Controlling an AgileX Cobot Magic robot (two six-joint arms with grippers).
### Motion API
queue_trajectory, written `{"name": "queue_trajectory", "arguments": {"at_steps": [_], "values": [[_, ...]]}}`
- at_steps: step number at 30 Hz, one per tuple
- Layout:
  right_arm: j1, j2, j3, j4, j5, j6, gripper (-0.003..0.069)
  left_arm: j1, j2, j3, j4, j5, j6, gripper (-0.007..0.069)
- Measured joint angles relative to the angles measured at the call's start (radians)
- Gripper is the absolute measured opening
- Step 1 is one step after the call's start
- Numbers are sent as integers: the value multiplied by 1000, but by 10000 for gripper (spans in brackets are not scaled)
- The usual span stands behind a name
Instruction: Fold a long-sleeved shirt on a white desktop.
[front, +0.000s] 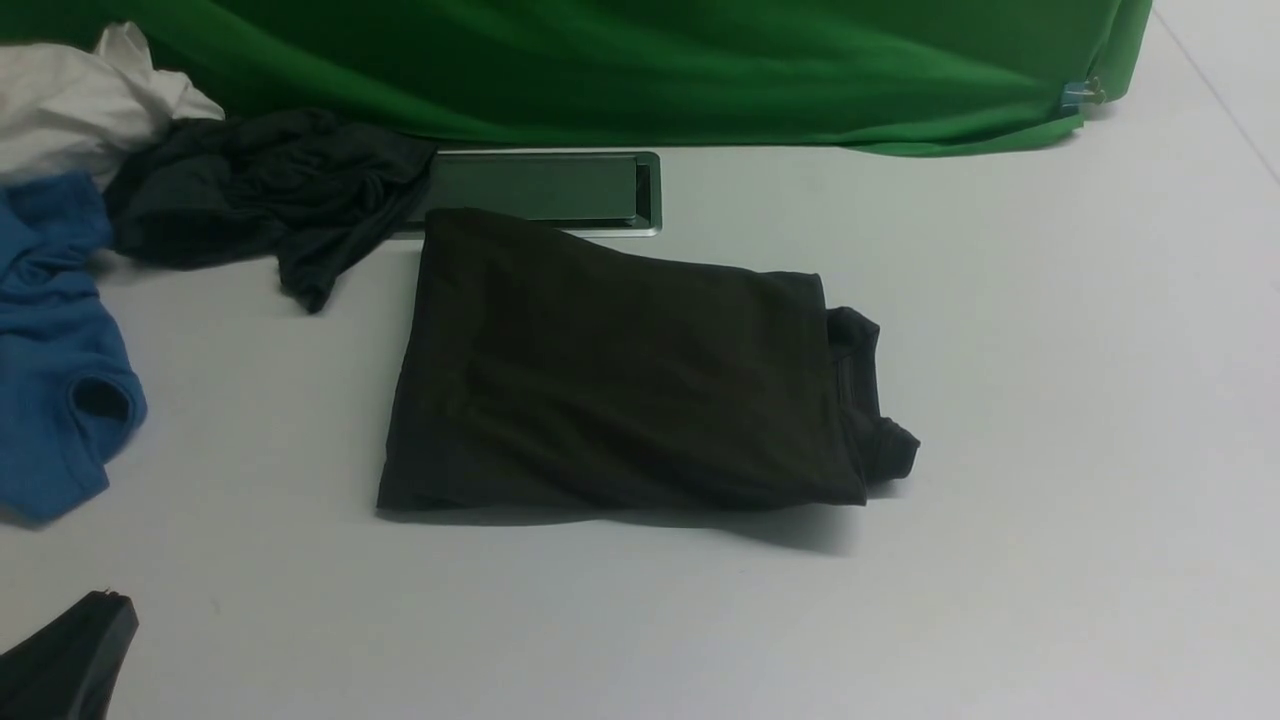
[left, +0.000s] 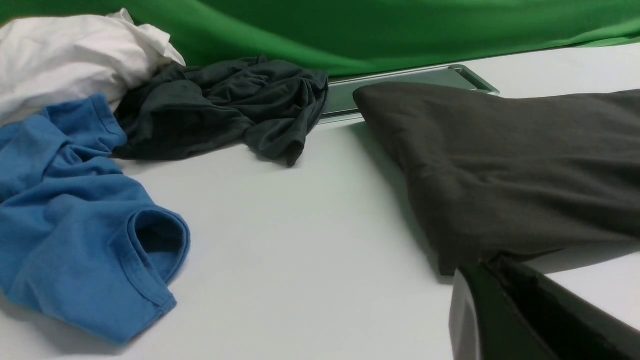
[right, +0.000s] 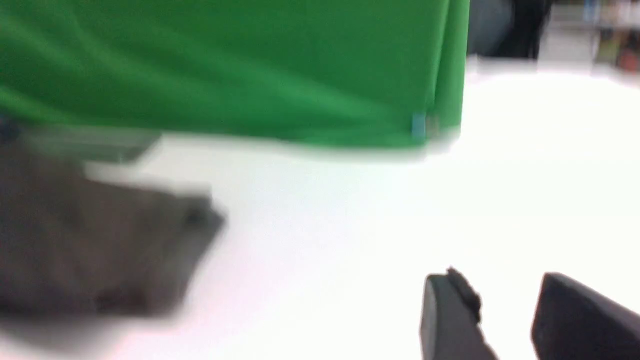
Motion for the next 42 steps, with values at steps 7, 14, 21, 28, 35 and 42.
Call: {"name": "queue_trajectory", "arguments": {"at_steps": [7, 14, 21, 28, 35, 42], "values": [[0, -4, 8, -12, 10, 16, 238, 0, 0, 0, 0, 1, 0, 20], [0, -6, 8, -14, 8, 27, 238, 0, 0, 0, 0, 0, 0, 20], [0, -6, 8, -14, 8, 32, 238, 0, 0, 0, 0, 0, 0, 20], [0, -6, 8, -14, 7, 33, 238, 0, 0, 0, 0, -2, 0, 20], [0, -6, 8, -14, 7, 33, 238, 0, 0, 0, 0, -2, 0, 20], [0, -6, 8, -14, 7, 34, 238, 0, 0, 0, 0, -3, 0, 20]]}}
